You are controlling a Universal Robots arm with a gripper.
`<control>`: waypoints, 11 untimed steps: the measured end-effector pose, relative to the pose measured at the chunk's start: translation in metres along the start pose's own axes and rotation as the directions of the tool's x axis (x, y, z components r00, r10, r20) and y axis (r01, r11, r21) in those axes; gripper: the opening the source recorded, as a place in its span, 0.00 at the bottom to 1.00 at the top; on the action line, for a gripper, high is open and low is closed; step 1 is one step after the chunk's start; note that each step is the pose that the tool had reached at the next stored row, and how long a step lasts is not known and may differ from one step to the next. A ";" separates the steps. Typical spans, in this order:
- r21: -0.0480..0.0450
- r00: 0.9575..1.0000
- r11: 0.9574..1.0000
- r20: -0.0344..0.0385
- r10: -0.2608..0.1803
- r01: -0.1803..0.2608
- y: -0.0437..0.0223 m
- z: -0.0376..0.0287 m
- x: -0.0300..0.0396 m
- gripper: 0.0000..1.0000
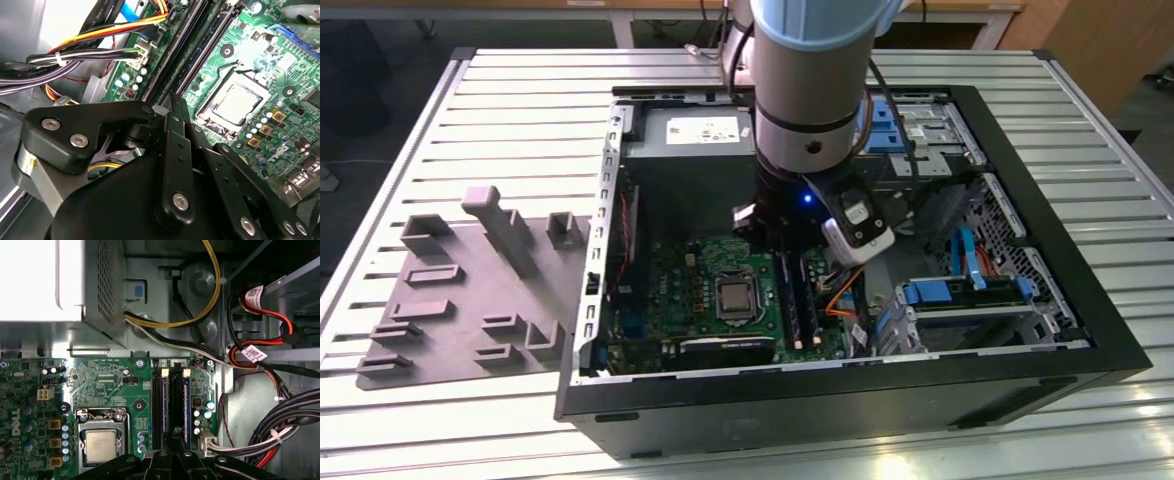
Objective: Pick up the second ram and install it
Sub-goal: 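Press down the second ram until it locks into place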
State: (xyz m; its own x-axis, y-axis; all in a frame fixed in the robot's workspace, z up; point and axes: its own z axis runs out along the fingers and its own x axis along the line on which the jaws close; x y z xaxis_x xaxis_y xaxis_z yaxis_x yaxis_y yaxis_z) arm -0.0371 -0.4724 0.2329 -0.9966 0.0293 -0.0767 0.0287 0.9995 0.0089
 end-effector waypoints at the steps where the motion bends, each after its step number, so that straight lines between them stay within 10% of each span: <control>1: 0.000 1.000 1.000 0.000 0.000 0.000 -0.0005 0.0000 0.0000 0.11; 11: 0.002 1.000 1.000 0.000 0.000 0.000 -0.0079 0.0000 -0.0002 0.11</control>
State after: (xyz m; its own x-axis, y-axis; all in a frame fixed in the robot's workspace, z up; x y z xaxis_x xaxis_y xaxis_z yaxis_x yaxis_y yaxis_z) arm -0.0371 -0.4803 0.2328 -0.9966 0.0292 -0.0767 0.0287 0.9996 0.0072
